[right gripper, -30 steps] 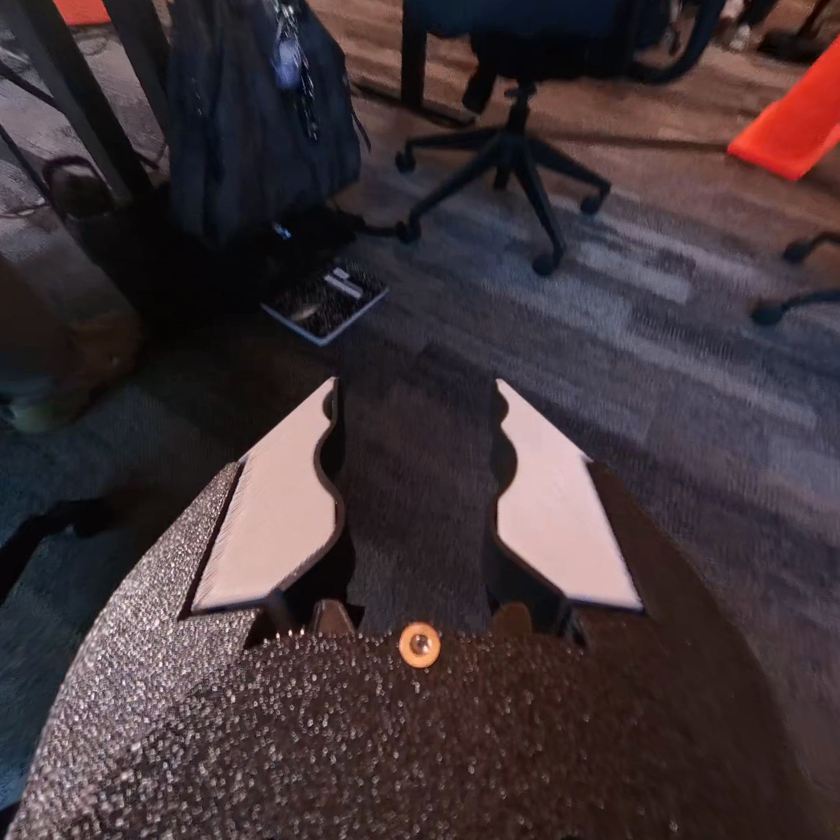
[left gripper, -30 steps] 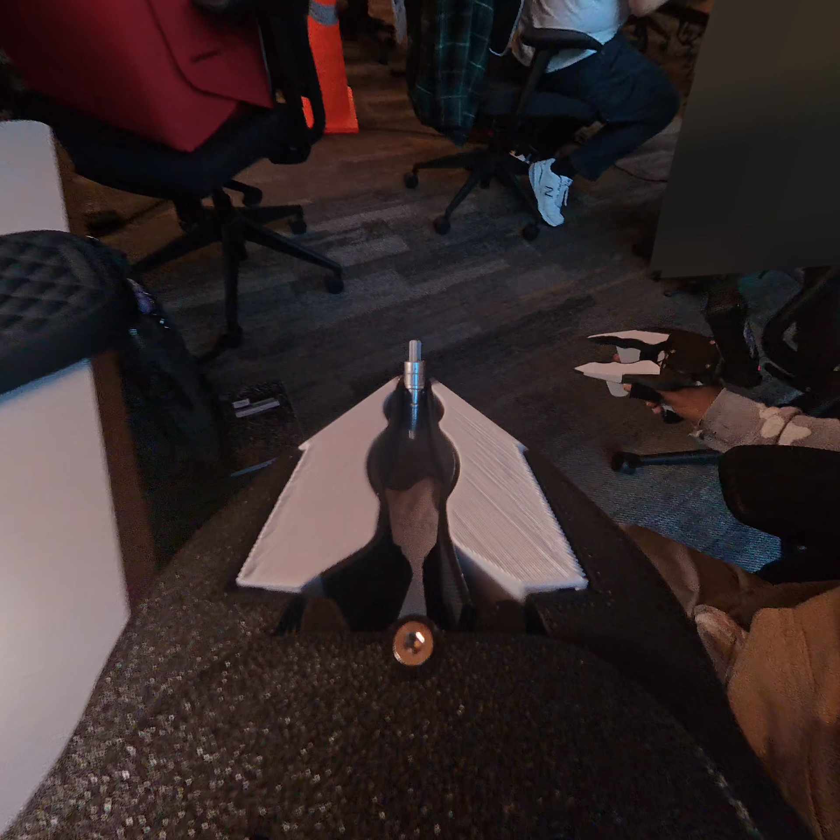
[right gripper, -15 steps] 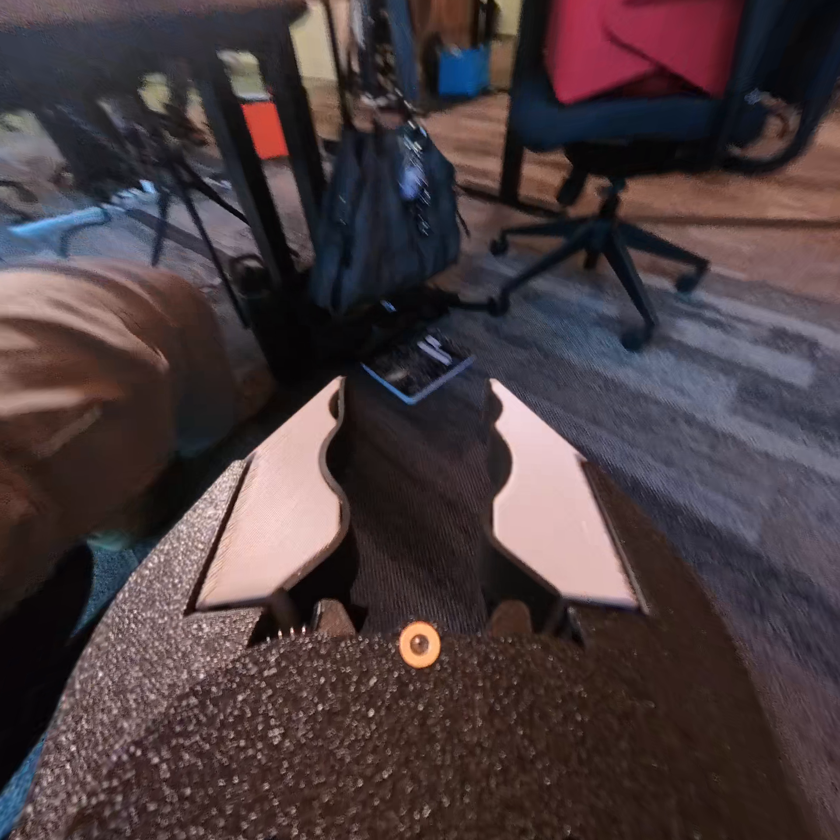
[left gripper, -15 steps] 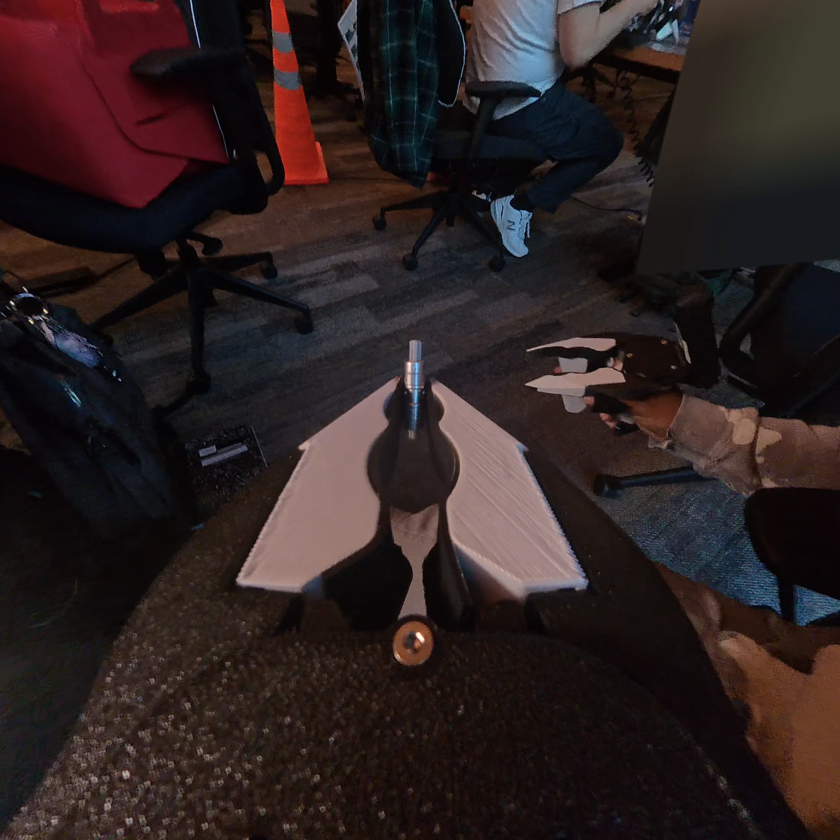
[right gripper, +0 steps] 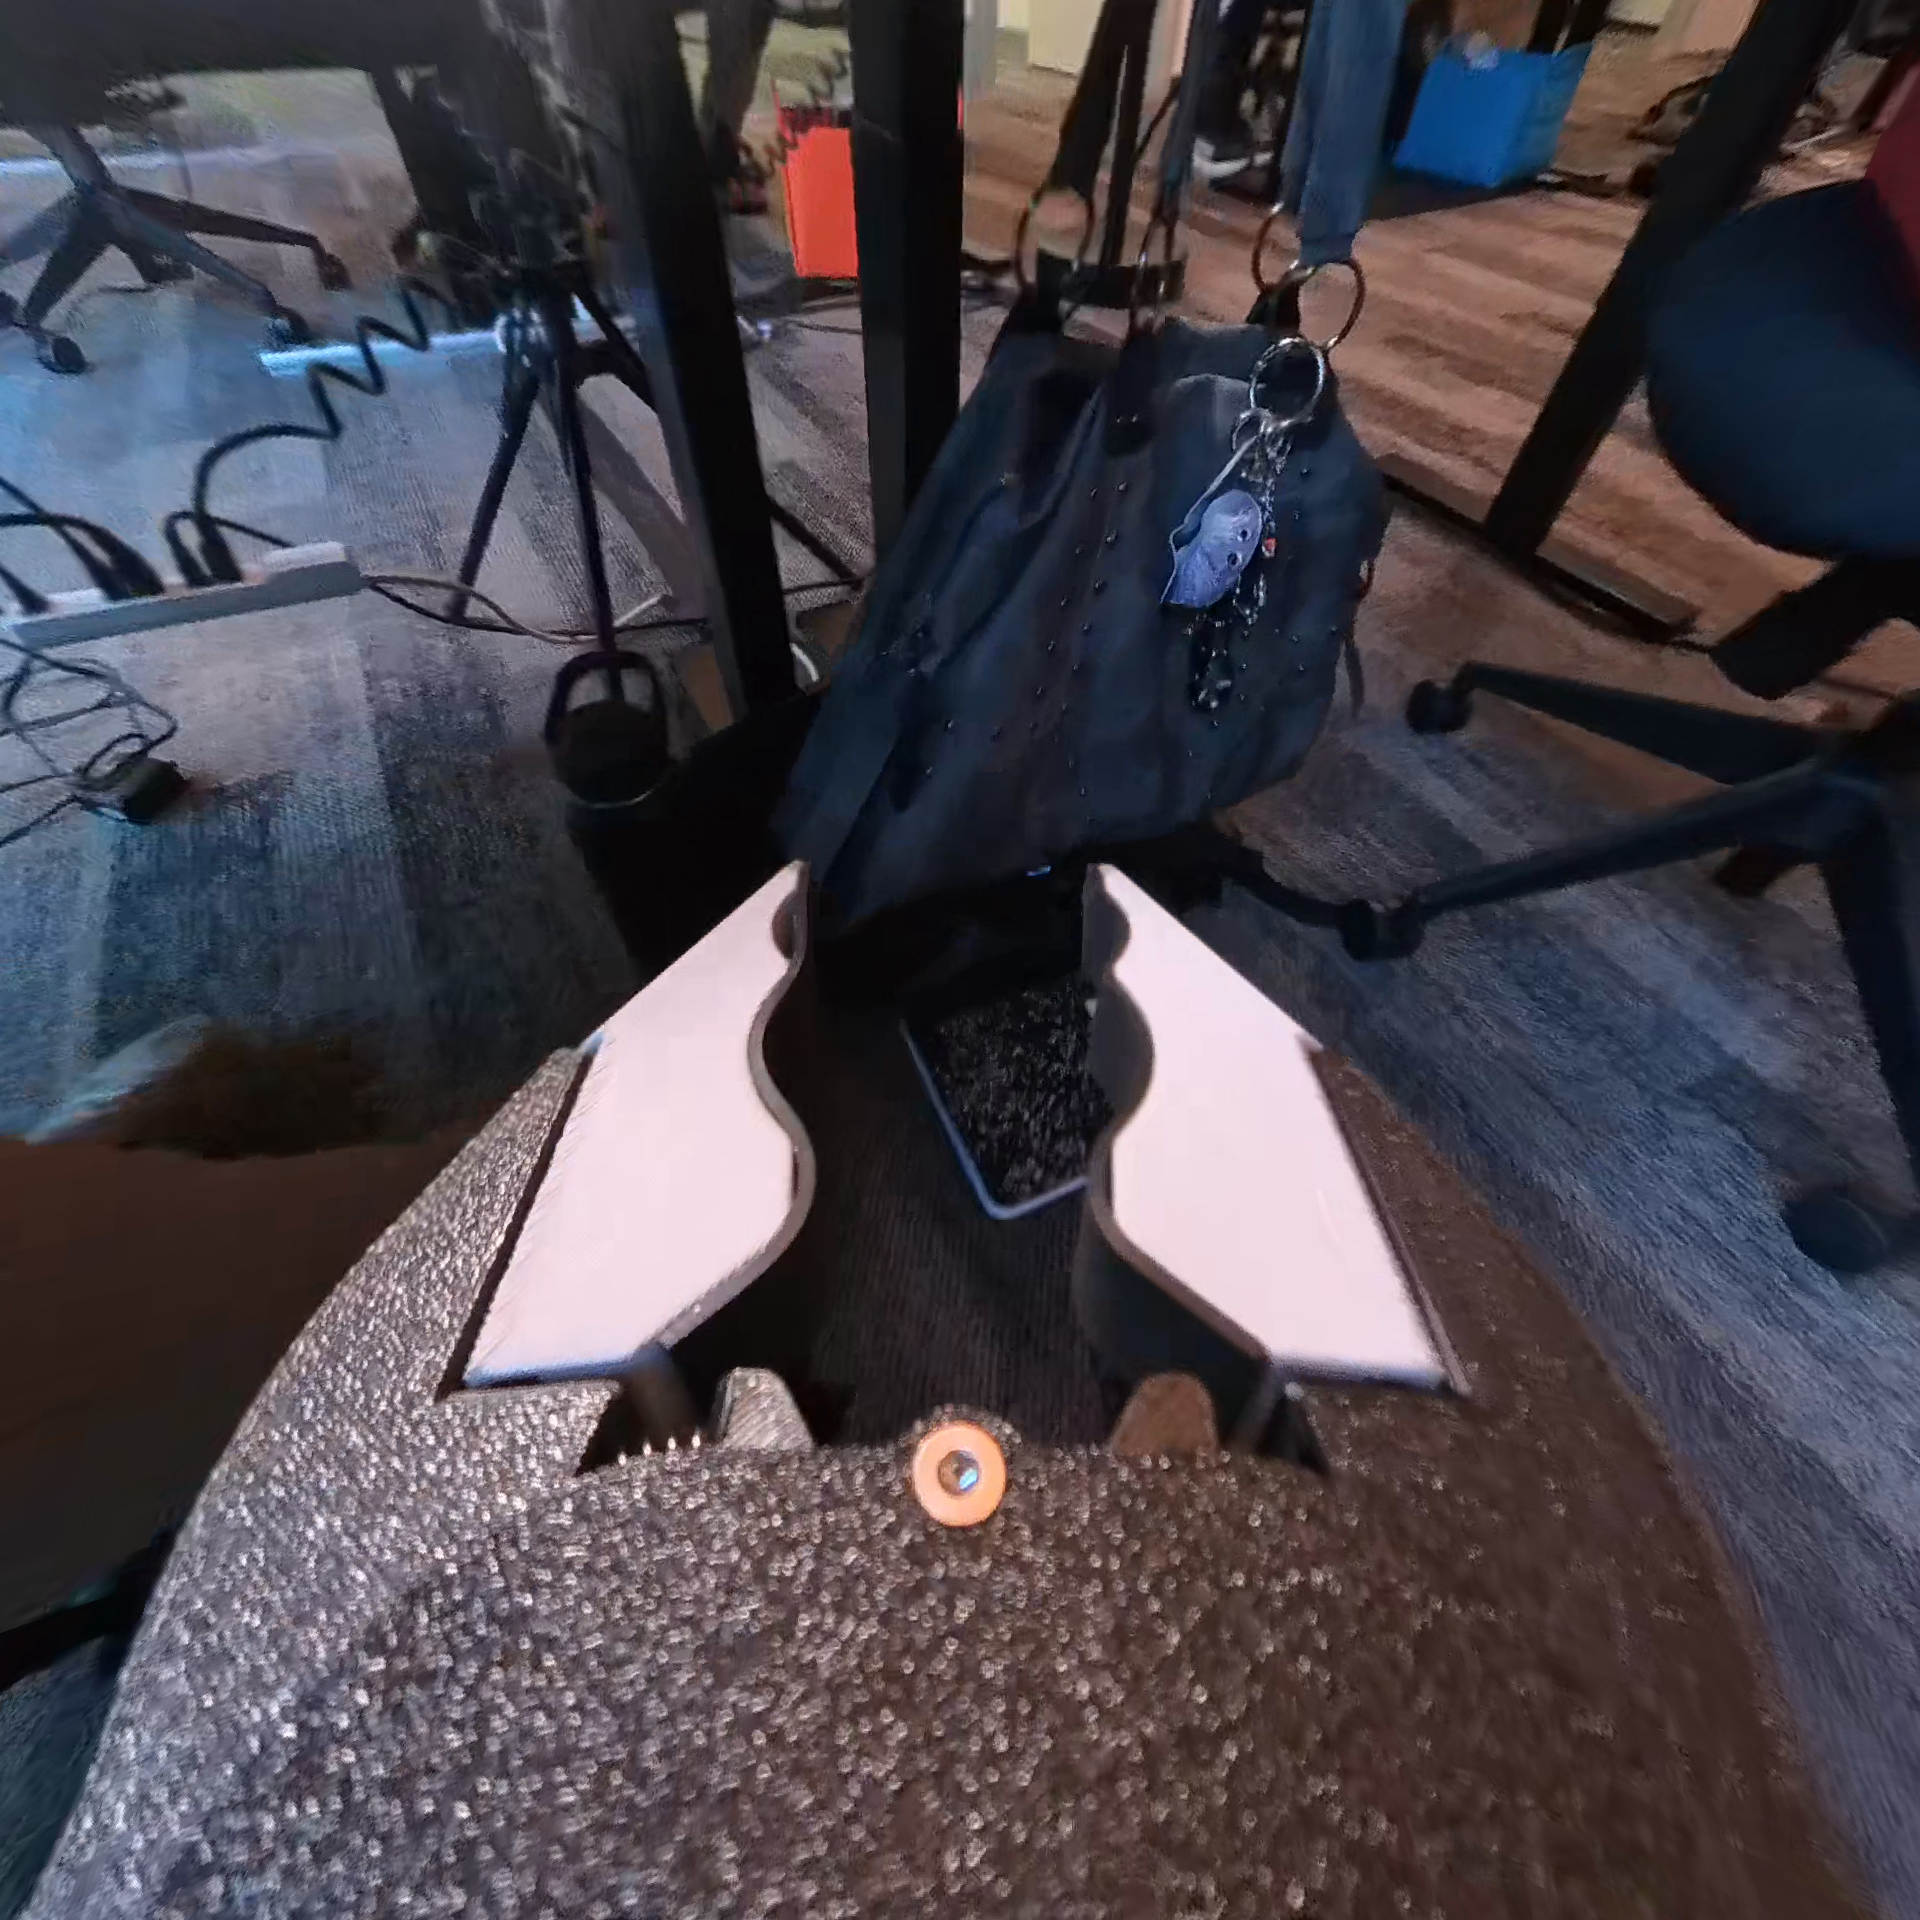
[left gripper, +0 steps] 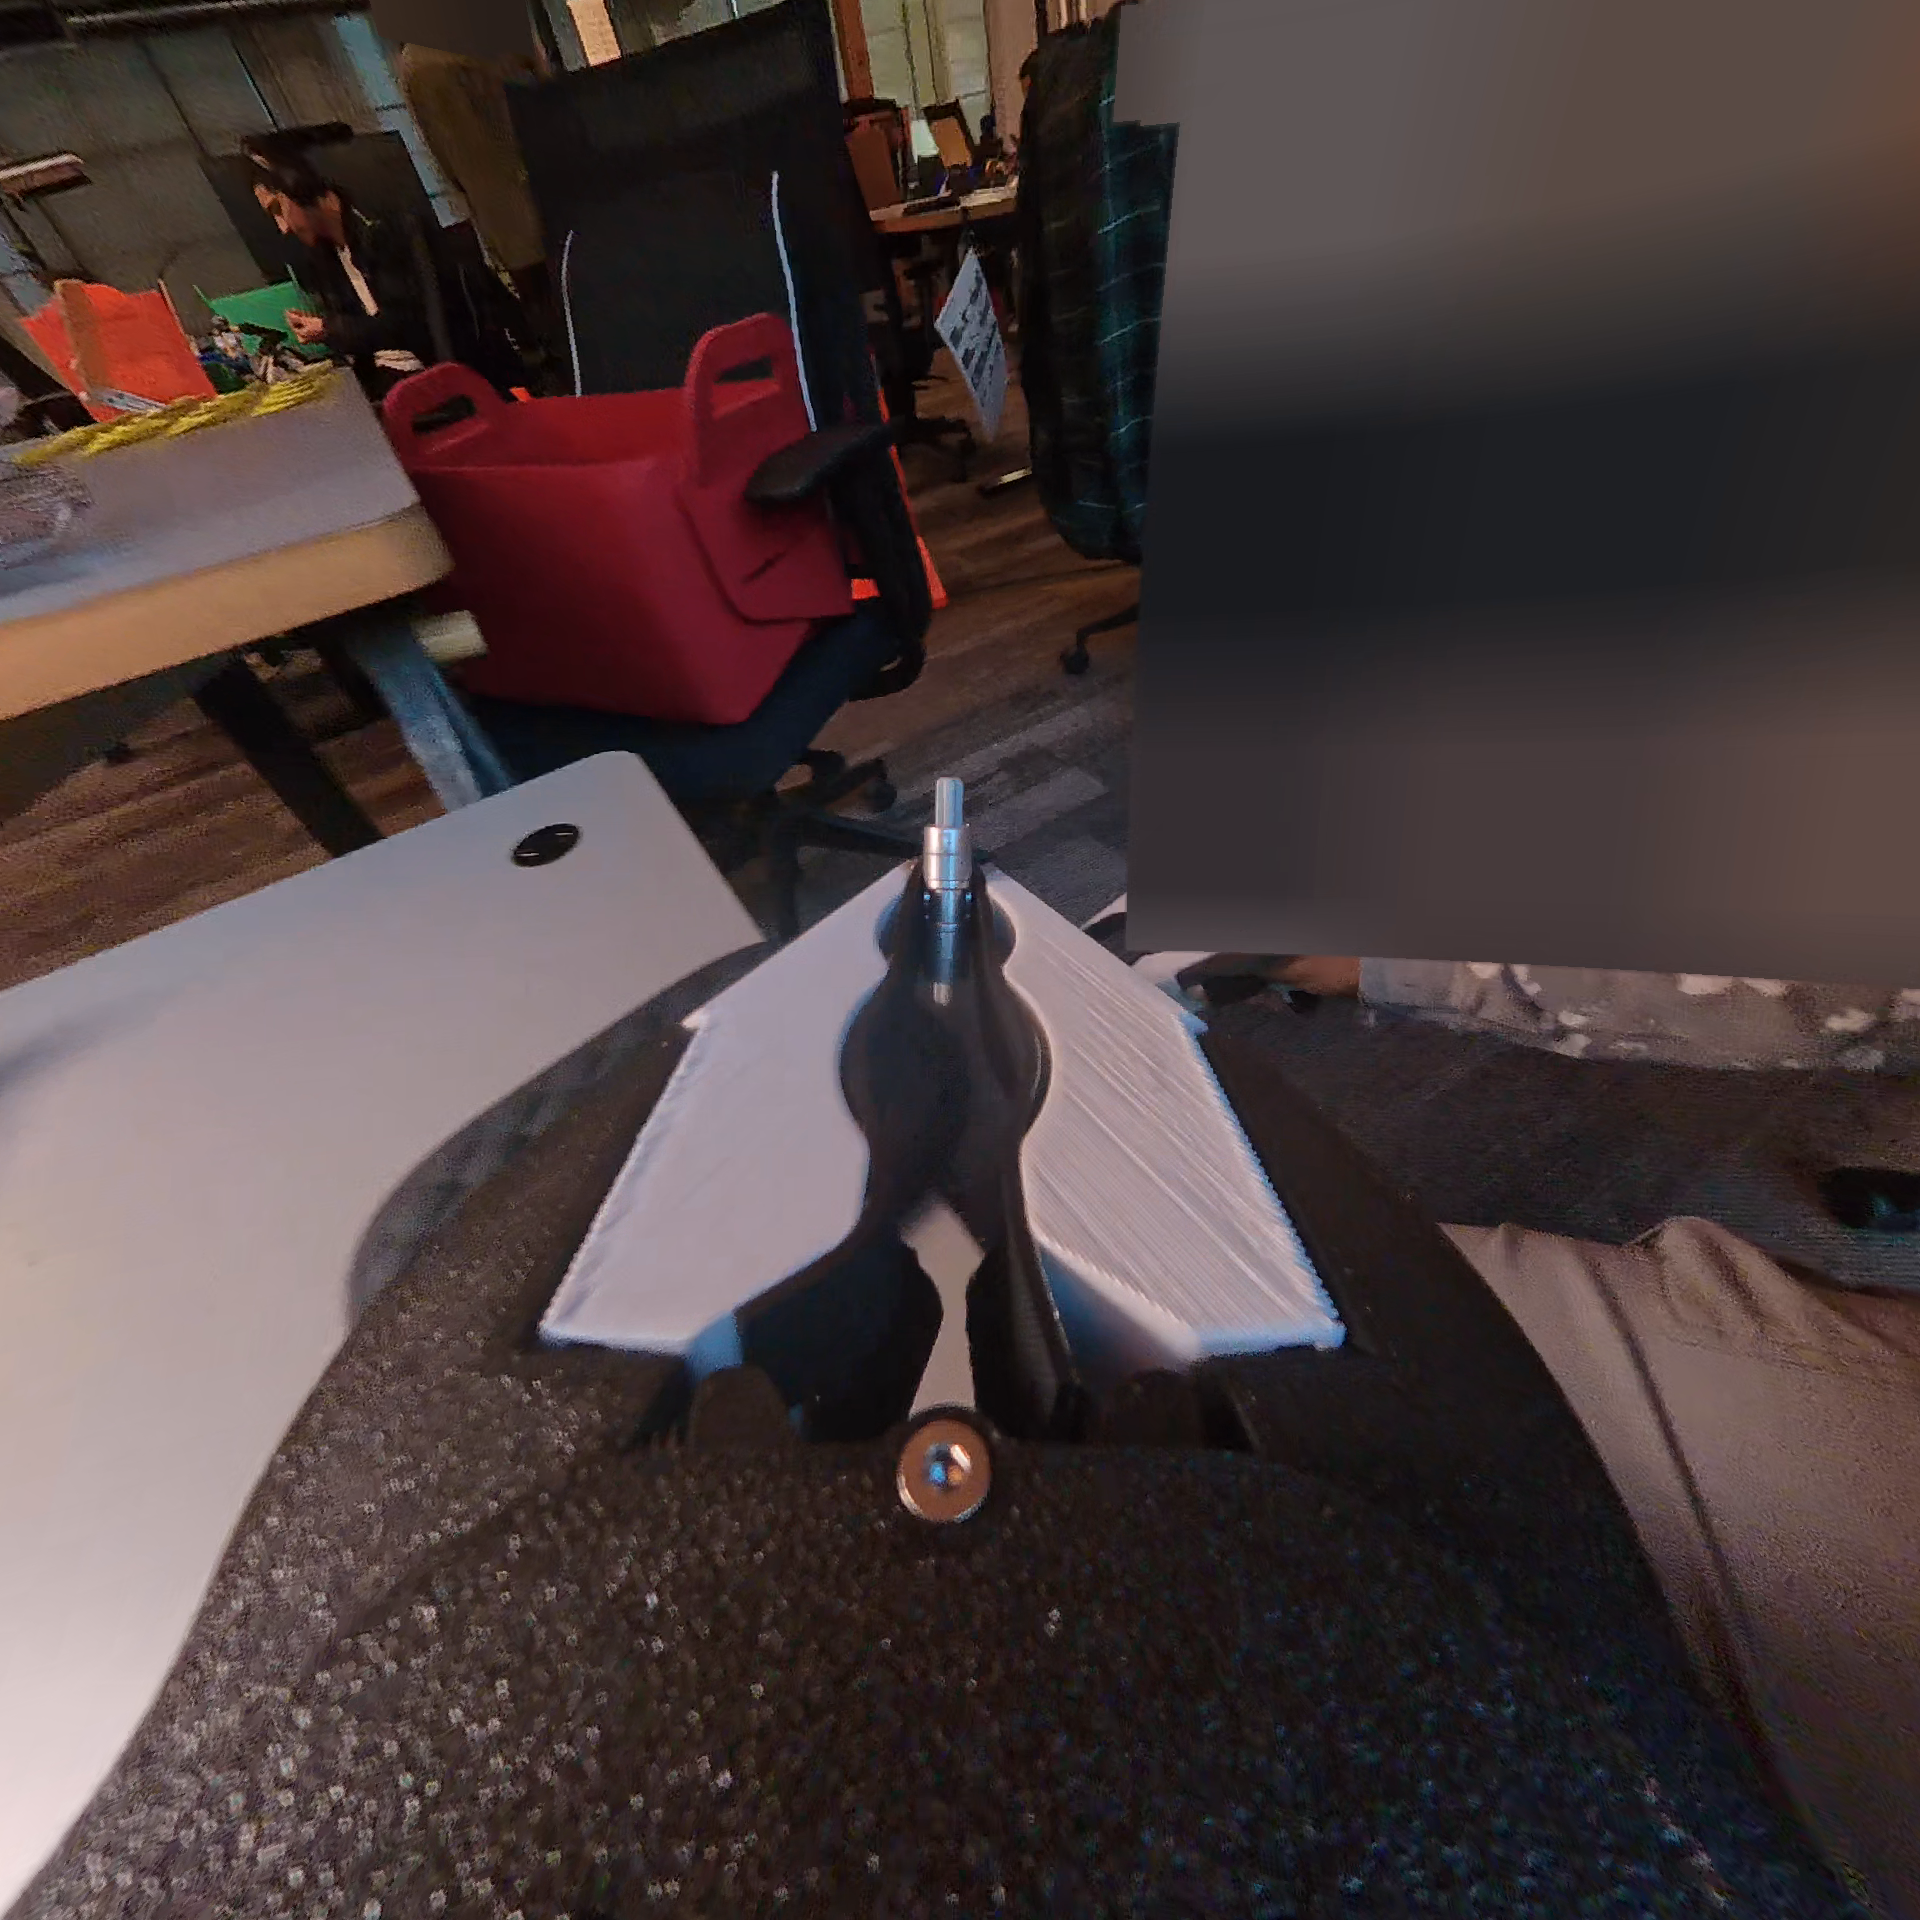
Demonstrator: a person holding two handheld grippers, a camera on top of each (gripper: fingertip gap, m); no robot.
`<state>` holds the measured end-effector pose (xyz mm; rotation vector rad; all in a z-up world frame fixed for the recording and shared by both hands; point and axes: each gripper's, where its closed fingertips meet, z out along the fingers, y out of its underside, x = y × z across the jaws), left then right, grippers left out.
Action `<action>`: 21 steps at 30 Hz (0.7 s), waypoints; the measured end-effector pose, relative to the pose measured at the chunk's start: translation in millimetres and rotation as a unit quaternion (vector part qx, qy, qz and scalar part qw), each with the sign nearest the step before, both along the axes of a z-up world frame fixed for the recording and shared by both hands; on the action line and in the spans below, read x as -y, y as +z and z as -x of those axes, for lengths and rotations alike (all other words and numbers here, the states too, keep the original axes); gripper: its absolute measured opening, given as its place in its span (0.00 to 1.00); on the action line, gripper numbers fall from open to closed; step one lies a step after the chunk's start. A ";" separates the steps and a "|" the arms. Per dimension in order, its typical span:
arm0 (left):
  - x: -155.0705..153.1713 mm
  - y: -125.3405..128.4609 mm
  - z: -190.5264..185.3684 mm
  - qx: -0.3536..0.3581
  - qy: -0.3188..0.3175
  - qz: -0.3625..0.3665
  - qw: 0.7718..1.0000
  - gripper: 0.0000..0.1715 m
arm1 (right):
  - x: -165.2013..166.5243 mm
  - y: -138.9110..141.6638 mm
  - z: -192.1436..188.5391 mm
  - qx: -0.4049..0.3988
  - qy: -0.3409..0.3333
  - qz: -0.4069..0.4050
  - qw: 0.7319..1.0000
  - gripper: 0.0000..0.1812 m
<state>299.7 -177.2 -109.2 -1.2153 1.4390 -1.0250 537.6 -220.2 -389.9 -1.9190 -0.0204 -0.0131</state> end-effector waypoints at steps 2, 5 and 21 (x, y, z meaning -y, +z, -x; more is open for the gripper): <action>-27.2 3.5 -6.7 -0.003 0.005 -0.015 1.000 0.03 | -51.0 -7.8 -24.7 0.003 0.006 0.003 1.000 0.28; -48.7 17.3 -14.5 0.000 0.005 -0.024 1.000 0.03 | -105.9 3.6 -58.3 0.004 -0.004 0.001 1.000 0.28; -161.6 -5.8 -143.6 -0.027 0.036 -0.028 0.999 0.03 | -212.7 -165.7 -117.9 -0.061 -0.040 0.121 0.990 0.24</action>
